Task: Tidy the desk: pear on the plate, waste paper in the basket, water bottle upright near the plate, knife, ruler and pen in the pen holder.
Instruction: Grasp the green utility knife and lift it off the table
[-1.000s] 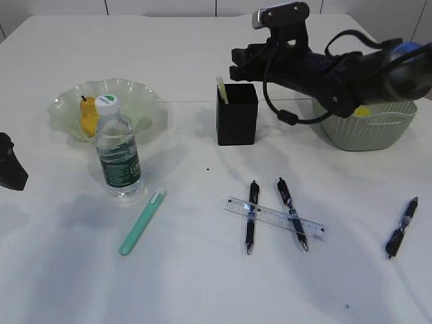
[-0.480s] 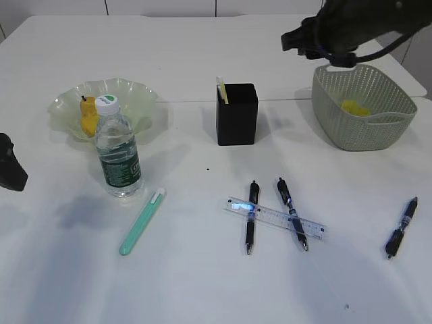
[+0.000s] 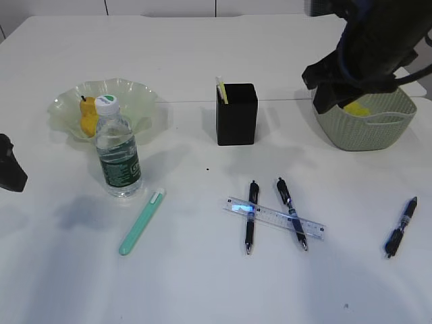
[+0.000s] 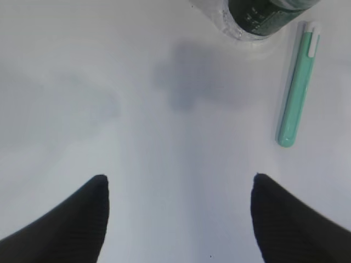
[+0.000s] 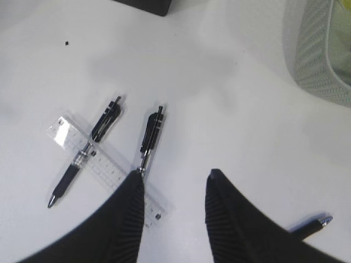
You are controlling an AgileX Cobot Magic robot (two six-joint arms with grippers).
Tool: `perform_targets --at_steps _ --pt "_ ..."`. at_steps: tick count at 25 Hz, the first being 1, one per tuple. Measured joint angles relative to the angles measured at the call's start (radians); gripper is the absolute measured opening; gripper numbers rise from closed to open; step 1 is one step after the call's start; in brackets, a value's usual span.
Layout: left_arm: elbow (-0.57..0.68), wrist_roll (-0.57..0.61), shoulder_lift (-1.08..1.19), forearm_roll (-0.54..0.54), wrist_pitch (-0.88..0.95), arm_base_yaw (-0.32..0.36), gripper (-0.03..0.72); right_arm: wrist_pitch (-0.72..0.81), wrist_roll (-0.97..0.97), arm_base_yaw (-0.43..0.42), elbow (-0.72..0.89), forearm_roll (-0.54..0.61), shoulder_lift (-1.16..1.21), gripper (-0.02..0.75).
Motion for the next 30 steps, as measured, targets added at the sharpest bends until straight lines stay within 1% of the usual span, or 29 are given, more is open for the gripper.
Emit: perform_targets --at_steps 5,10,15,17,21,26,30 --pt "0.000 0.000 0.000 0.000 0.005 0.000 0.573 0.005 -0.007 -0.014 0.160 0.029 -0.131 0.283" --pt "0.000 0.009 0.000 -0.002 0.013 0.000 0.573 0.001 -0.007 -0.086 0.338 0.090 -0.238 0.283" --pt "0.000 0.024 0.000 -0.019 0.015 -0.010 0.573 0.004 -0.009 -0.159 0.423 0.117 -0.287 0.283" --pt "0.000 0.028 0.000 -0.019 0.015 -0.042 0.573 0.004 -0.009 -0.172 0.450 0.131 -0.298 0.283" --pt "0.000 0.030 0.000 -0.007 0.003 -0.151 0.573 0.011 -0.009 -0.174 0.489 0.162 -0.308 0.290" --pt "0.000 0.031 0.000 -0.006 -0.024 -0.282 0.573 0.009 -0.011 -0.174 0.536 0.162 -0.316 0.331" --pt "-0.014 0.024 0.016 -0.006 -0.062 -0.342 0.573 0.001 -0.011 -0.174 0.541 0.162 -0.316 0.337"
